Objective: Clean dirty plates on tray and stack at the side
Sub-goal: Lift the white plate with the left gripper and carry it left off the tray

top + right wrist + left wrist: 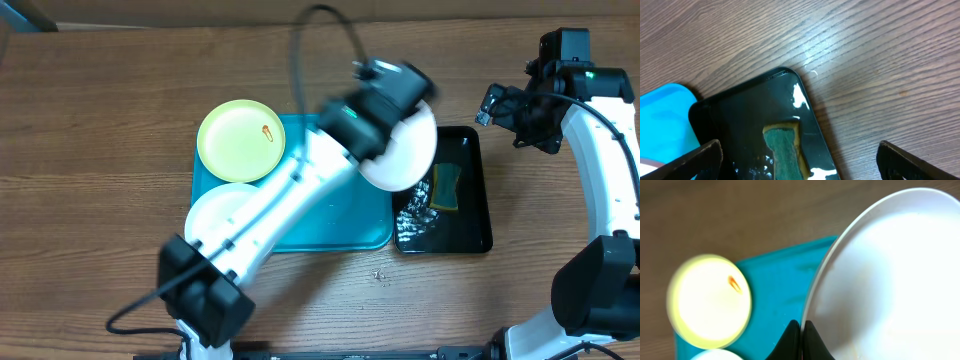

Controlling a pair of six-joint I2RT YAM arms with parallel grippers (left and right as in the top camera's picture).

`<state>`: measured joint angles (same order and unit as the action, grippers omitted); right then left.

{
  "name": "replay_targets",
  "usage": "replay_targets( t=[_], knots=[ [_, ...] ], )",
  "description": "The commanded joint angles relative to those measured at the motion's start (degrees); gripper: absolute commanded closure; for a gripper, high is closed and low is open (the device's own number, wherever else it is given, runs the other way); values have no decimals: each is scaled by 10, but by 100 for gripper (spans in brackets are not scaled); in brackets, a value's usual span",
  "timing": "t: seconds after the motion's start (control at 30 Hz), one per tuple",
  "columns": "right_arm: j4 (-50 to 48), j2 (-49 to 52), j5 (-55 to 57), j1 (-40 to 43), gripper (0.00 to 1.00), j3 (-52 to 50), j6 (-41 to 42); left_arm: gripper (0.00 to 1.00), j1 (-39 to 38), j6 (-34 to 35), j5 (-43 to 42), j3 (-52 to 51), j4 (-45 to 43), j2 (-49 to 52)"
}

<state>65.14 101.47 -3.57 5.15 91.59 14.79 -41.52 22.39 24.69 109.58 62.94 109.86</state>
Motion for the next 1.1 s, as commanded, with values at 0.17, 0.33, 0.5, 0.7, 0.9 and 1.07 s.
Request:
replay_targets(
  t=[0.17, 0.33, 0.5, 0.7, 0.9, 1.07],
  knots=[
    [-3, -5, 3, -1, 0, 6, 2, 96, 282, 21, -303, 15, 70, 5],
    [-3, -5, 3, -1, 0, 6, 2, 96, 438, 21, -315, 15, 120, 5],
    [-3, -5, 3, -1, 0, 6, 2, 96, 579, 22, -314, 15, 149, 5],
    [-3, -5, 3, -1, 0, 6, 2, 96, 694, 36, -282, 10, 166, 5],
    [-3, -5, 3, -1, 0, 6, 2, 96, 753, 48, -243, -23, 150, 5],
    [-3, -5, 3, -1, 0, 6, 2, 96, 765, 51, -179, -76, 96, 5]
  ],
)
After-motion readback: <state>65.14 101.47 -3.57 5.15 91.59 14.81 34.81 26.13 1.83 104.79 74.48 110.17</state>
